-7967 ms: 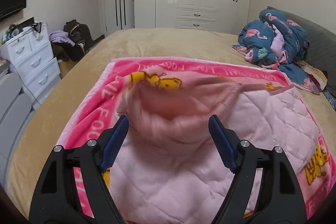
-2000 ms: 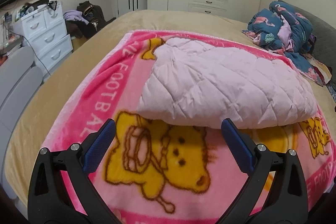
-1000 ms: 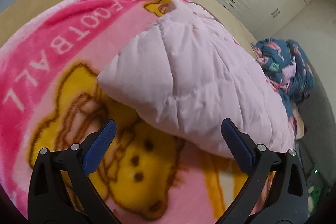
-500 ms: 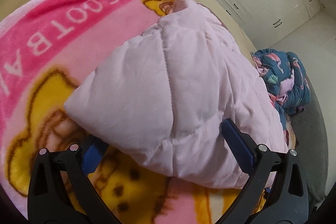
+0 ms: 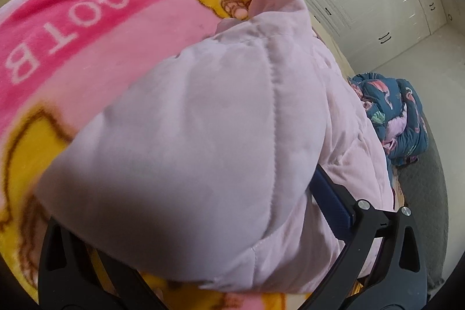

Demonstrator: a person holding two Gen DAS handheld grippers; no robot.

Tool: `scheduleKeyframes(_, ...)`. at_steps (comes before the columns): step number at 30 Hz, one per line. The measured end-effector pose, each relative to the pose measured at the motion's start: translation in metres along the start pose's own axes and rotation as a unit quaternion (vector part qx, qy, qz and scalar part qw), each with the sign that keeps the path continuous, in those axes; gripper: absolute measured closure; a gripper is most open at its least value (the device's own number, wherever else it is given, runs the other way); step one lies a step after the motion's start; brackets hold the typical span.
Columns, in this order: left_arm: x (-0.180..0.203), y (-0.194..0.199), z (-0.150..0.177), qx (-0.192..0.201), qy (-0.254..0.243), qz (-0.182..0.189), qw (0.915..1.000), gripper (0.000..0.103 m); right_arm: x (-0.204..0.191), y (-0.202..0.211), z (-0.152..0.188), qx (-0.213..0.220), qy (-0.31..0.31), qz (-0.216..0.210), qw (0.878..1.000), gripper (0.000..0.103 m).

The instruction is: Fold large clothes

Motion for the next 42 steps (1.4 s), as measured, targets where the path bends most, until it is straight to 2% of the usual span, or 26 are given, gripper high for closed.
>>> scheduleKeyframes(17,0.007,-0.006,-0.004,0.013,0.0,0.0,0.9999,0.008,-0.007,-0.013,-0.007,-0.001,0.024,0.0,1.0,0.004)
scheduleKeyframes(23,0.011,-0.003,-0.005,0.023,-0.012,-0.008,0.9996,0.011,-0.012,-0.011,-0.007,-0.002,0.046,0.007,0.999,0.009)
scheduleKeyframes(34,0.023,0.008,-0.008,0.048,-0.05,-0.022,0.9974,0.03,-0.024,-0.009,-0.006,-0.002,0.084,0.023,0.996,0.022)
scheduleKeyframes(38,0.029,0.013,-0.01,0.059,-0.069,-0.022,0.9956,0.043,-0.03,-0.009,-0.006,-0.003,0.104,0.031,0.994,0.027)
scheduleKeyframes(42,0.036,0.019,-0.012,0.076,-0.095,-0.028,0.9922,0.057,-0.041,-0.008,-0.005,-0.001,0.144,0.042,0.989,0.043)
Point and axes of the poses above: each gripper's, at about its wrist camera, not at the fingertips, and y roughly against the way its jaws point, x to its right, z to its underside, the point moved 7 cm from there along -y, roughly the way its jaws point, and after that the axes turned 15 degrees about -z, right-handed, at the moved point
